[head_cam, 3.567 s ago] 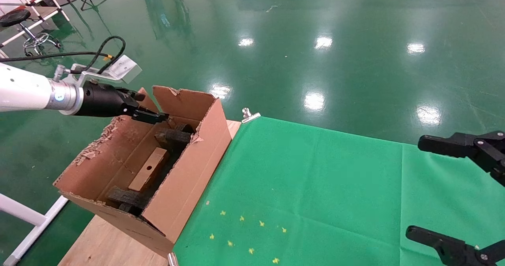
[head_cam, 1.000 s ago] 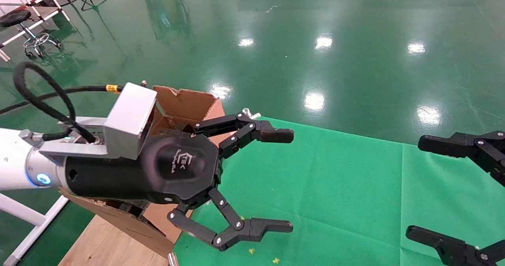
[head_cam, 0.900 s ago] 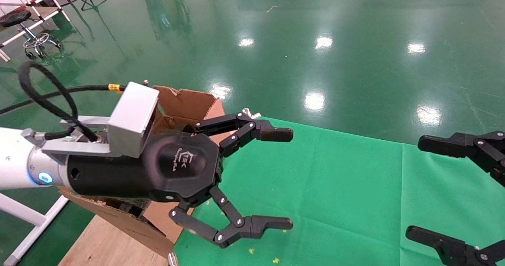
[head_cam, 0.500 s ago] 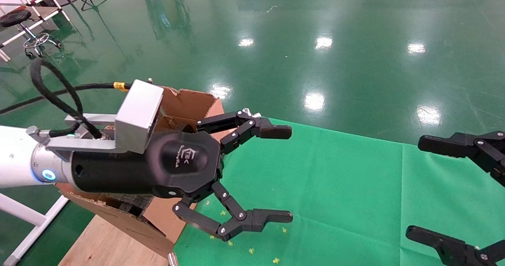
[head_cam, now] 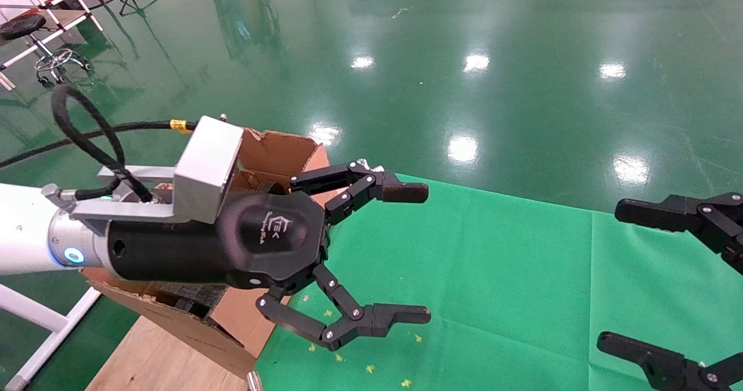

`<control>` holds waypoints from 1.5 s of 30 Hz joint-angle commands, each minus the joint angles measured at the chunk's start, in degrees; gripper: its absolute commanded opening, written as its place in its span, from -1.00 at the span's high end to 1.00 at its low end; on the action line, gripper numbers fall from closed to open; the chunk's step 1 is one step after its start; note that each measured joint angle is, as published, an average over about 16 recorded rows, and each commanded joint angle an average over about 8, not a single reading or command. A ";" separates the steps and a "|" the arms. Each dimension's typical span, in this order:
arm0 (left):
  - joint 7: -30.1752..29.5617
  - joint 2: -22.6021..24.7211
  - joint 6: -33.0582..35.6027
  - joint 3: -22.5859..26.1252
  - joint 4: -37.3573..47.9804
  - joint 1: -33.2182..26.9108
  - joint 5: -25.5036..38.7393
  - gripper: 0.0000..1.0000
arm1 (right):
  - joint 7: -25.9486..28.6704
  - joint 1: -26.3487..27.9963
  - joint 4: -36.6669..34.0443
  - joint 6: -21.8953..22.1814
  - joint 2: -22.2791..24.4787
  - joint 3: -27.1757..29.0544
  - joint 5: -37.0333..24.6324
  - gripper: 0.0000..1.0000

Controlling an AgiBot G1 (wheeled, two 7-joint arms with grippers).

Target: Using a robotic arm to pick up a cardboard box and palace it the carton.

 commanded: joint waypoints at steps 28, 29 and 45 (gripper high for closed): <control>-0.05 0.01 -0.09 0.12 0.14 -0.13 0.15 -1.00 | 0.00 0.00 0.00 0.00 0.00 0.00 0.00 -1.00; -0.05 0.01 -0.09 0.12 0.14 -0.13 0.16 -1.00 | 0.00 0.00 0.00 0.00 0.00 0.00 0.00 -1.00; -0.05 0.01 -0.09 0.12 0.15 -0.14 0.17 -1.00 | 0.00 0.00 0.00 0.00 0.00 0.00 0.00 -1.00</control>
